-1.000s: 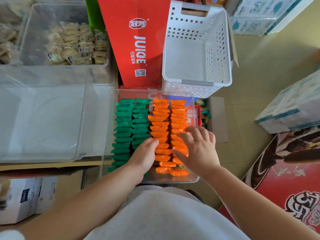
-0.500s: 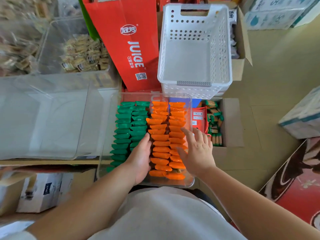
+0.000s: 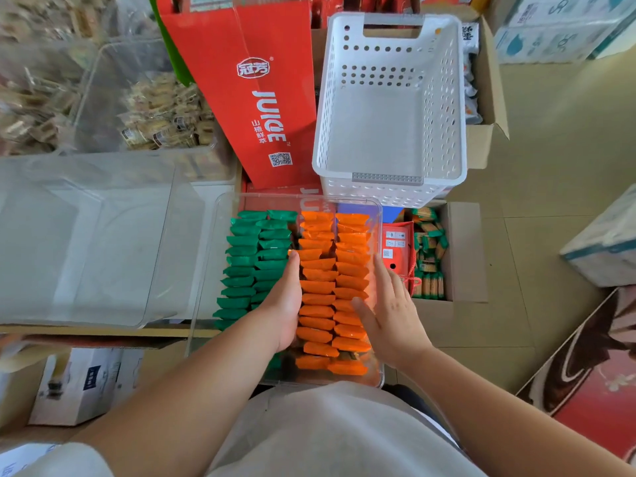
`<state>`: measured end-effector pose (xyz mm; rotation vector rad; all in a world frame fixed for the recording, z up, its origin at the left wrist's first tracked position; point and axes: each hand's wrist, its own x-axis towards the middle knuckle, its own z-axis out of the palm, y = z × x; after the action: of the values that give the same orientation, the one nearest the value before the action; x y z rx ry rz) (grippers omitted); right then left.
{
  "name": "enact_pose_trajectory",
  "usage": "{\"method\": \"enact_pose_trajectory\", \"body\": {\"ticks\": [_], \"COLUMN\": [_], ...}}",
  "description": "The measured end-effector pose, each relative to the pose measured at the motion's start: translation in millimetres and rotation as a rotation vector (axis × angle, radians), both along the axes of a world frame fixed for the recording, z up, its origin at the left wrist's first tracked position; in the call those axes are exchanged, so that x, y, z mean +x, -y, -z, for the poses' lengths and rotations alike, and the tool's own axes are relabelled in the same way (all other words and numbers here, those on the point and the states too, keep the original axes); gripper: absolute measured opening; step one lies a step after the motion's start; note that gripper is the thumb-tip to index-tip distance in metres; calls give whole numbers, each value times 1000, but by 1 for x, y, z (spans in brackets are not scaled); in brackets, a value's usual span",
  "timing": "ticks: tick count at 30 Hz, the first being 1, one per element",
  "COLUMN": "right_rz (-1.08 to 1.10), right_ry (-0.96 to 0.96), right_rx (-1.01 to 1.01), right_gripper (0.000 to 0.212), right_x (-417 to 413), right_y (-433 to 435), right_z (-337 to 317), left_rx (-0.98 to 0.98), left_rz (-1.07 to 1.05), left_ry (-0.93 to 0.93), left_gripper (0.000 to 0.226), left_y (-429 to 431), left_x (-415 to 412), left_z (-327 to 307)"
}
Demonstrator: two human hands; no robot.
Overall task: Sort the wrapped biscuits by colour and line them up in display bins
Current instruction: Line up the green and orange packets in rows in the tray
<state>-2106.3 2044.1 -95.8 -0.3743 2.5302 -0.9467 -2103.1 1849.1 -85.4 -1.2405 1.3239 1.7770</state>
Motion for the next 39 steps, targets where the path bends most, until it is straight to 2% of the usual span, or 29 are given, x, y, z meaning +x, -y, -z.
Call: {"method": "enact_pose_trajectory", "body": {"ticks": [2, 6, 9, 14, 17, 21, 24, 25, 28, 32, 33, 37, 39], "right_rz": [62, 160, 129, 143, 151, 167, 176, 182, 189, 189, 191, 197, 195], "right_ry": [70, 117, 107, 134, 123, 140, 142, 149, 151, 160, 162, 154, 148], "right_rx": [-82, -141, -122, -109, -127, -135, -149, -154, -162, -167, -169, -176, -176], "right_gripper": [80, 71, 67, 67, 67, 65, 66, 66, 66, 66, 66, 67, 66], "right_x": [-5, -23, -30, -30, -29, -28, -28, -28, -28, -29, -29, -28, -28], "right_y": [0, 5, 9, 11, 12, 13, 13, 13, 14, 13, 13, 15, 15], "right_z": [0, -1, 2, 7, 7, 5, 6, 7, 6, 5, 5, 3, 3], "left_rx": [6, 25, 56, -28, -61, -50, -9, -28, -83, -162, -172, -135, -80], "left_rz": [-9, 4, 40, 4, 1, -32, -23, -8, 4, -35, -53, -64, -60], "left_ry": [23, 35, -1, 41, 92, 124, 98, 92, 96, 140, 147, 127, 92], "left_gripper": [99, 67, 61, 67, 97, 117, 89, 86, 87, 119, 121, 122, 102], "left_y": [0, 2, 5, 11, 12, 16, 17, 18, 18, 15, 14, 20, 20], "left_x": [-5, -13, -17, -52, -71, -84, -87, -88, -91, -98, -99, -99, -98], "left_z": [3, 4, -3, 0, 13, 36, 26, 22, 22, 65, 71, 74, 57]}}
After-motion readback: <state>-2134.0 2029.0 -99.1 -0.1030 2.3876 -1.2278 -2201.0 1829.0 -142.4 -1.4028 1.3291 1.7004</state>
